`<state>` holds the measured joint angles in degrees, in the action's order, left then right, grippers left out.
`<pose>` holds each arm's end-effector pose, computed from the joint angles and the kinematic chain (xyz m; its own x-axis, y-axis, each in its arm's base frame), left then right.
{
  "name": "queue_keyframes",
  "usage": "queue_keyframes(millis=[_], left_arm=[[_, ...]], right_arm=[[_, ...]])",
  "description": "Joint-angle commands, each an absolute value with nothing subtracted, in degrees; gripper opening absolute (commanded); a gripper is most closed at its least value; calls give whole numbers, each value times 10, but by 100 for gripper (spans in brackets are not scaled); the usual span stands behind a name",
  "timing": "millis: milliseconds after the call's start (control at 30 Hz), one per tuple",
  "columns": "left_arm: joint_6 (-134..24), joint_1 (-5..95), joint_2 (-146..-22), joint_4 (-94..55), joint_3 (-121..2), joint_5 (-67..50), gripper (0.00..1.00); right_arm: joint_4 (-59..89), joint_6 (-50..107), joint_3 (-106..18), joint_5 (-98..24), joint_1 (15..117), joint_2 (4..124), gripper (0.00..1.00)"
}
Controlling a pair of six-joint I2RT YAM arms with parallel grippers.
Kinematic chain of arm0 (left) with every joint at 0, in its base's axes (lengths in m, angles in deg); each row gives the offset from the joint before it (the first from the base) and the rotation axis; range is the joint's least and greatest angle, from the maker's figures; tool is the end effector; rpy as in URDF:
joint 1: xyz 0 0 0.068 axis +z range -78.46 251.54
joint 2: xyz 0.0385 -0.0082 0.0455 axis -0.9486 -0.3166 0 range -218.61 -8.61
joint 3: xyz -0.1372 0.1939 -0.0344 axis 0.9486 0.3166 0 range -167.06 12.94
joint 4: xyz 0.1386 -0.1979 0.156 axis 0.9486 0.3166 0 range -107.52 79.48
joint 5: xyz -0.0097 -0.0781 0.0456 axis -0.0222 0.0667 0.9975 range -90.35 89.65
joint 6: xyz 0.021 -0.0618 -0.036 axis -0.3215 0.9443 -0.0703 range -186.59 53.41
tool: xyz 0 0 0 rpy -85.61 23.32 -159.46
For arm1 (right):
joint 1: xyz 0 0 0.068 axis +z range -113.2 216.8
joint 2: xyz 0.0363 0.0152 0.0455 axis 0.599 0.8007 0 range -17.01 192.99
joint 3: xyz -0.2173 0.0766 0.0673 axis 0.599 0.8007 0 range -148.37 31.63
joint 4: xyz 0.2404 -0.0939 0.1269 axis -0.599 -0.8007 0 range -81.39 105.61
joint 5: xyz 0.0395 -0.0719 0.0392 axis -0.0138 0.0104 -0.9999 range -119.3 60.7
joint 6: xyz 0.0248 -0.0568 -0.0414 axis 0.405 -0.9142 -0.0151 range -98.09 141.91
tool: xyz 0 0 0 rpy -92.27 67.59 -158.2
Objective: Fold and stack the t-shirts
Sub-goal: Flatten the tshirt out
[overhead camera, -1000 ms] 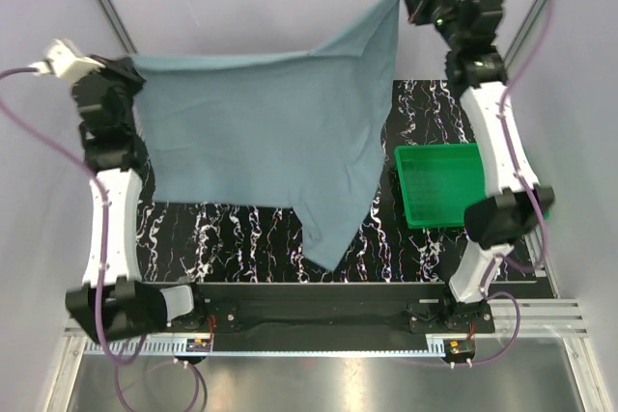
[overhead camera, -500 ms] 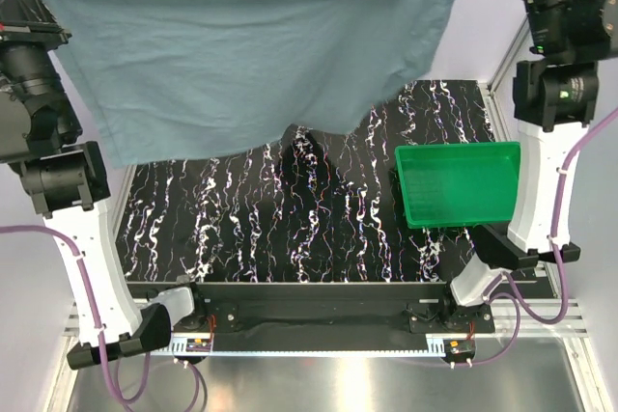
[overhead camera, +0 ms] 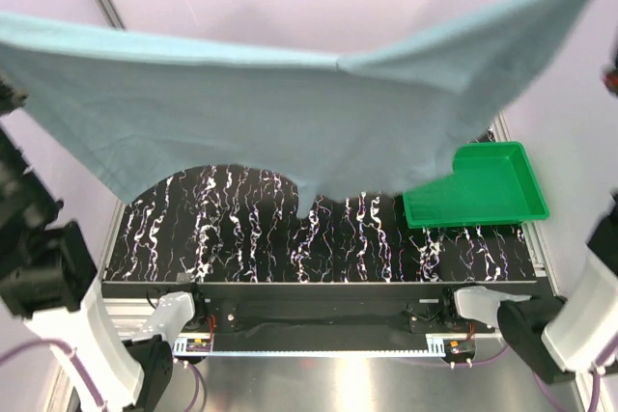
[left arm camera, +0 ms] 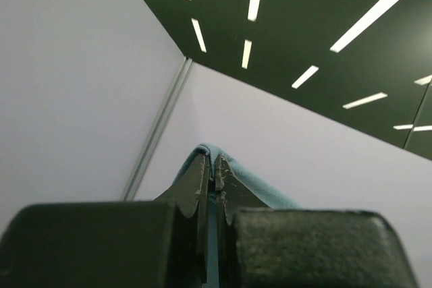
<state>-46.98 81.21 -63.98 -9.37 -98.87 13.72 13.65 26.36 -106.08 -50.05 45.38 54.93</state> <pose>0.0760 0.0284 0.6638 0.8014 -0.1938 -0.5659 -0.0565 0.9173 -0.3942 0.0604 0.0315 0.7244 0.8618 0.2034 -0.4646 -0.3621 0.8882 -0.2827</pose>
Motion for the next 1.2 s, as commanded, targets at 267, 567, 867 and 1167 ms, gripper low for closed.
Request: queue_keyframes(millis=[267,567,867,1167], left_arm=[[-504,793,-615,-75,-1012,194,0],[-481,791,-662,-229,-821,182,0],[-460,792,-807,-337,-811,158,0],[-466,792,-832,-328,-876,161,0]], right_arm=[[205,319,-1054,-552,453,523,0],[280,273,-934,-479,453,610,0],[333,226,-992,-409,452,784,0],[317,237,-1044,-411,452,811,0]])
